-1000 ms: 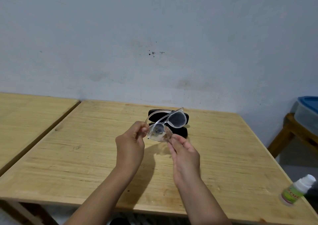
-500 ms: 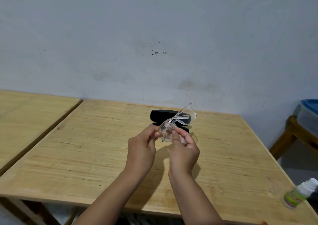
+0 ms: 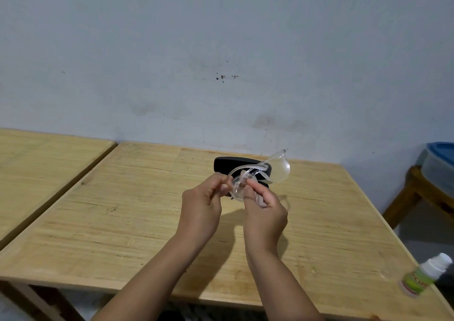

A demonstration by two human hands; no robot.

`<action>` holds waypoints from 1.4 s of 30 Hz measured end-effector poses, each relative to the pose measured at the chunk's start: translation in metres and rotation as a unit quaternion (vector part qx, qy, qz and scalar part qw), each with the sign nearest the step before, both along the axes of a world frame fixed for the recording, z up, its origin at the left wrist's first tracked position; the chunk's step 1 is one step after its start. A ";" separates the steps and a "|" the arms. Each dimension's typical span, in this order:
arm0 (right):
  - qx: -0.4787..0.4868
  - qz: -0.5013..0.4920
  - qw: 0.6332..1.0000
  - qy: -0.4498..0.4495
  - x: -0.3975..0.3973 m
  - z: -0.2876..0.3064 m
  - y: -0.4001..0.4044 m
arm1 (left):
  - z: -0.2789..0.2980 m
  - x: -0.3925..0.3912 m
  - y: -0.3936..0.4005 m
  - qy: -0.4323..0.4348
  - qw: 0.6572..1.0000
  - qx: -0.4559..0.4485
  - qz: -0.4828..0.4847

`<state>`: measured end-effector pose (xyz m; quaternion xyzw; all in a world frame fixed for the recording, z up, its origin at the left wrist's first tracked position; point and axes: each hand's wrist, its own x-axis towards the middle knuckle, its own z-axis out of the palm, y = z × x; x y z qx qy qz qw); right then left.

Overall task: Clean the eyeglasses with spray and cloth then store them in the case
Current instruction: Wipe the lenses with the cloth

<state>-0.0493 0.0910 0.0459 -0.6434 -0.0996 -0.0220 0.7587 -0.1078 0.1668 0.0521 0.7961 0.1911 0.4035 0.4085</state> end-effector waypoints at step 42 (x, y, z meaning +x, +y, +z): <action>-0.096 0.017 0.994 -0.056 -0.007 -0.003 -0.003 | -0.008 -0.004 0.003 -0.011 1.000 -0.005 -0.026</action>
